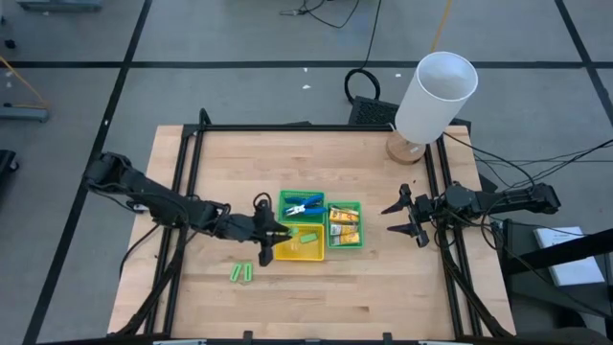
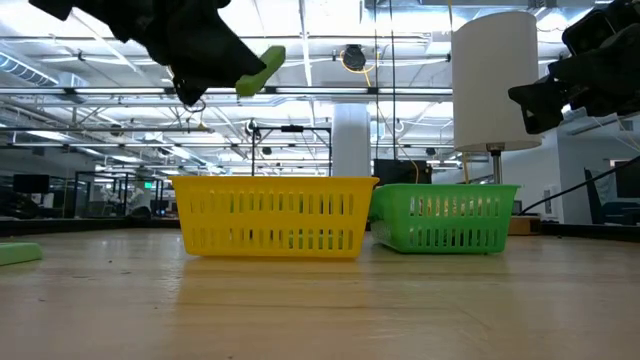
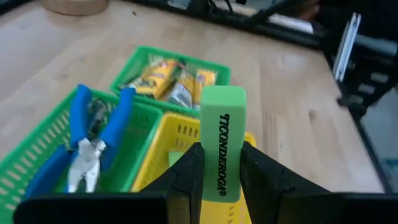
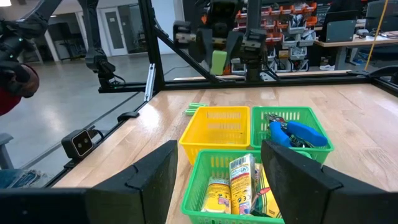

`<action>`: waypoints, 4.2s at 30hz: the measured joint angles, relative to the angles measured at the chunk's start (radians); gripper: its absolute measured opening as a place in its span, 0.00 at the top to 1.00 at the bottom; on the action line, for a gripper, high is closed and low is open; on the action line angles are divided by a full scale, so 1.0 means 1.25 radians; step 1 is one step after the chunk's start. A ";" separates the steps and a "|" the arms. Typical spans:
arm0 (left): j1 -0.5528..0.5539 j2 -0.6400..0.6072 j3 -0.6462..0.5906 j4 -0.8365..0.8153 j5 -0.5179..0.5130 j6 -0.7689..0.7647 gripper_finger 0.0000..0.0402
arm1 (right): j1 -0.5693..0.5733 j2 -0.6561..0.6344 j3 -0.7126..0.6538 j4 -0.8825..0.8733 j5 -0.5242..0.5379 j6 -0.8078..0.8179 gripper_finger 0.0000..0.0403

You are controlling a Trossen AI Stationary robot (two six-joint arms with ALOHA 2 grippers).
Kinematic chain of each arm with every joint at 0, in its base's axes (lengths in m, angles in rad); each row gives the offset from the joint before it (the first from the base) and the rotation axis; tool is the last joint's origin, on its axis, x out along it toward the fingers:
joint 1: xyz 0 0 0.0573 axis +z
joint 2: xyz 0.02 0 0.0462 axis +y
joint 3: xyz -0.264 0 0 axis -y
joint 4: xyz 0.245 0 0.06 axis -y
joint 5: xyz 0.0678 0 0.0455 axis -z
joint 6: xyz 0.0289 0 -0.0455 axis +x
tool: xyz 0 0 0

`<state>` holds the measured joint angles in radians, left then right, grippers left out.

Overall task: Pick & Place School Supplies
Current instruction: Put the green eraser into the yellow bin

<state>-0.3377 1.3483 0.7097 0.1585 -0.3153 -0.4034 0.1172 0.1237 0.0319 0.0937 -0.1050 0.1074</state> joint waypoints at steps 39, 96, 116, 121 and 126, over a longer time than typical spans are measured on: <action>-0.007 0.261 0.000 0.144 0.035 0.149 0.78 | 0.000 0.000 0.000 0.000 0.000 0.000 0.44; -0.007 0.260 0.000 0.170 -0.036 0.065 0.43 | 0.000 0.000 0.000 0.000 0.000 0.000 0.44; -0.048 0.096 -0.001 0.083 0.270 -0.351 0.43 | 0.000 0.000 0.000 0.000 0.000 0.000 0.44; -0.134 0.056 -0.001 -0.030 0.277 -0.517 0.46 | 0.000 0.000 0.000 0.000 0.000 0.000 0.44; -0.225 0.045 -0.001 -0.084 0.266 -0.740 0.46 | 0.000 0.000 0.000 0.000 0.000 0.000 0.44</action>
<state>-0.6183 1.4045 0.7086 0.0539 0.0170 -1.3290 0.1173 0.1237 0.0322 0.0938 -0.1050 0.1074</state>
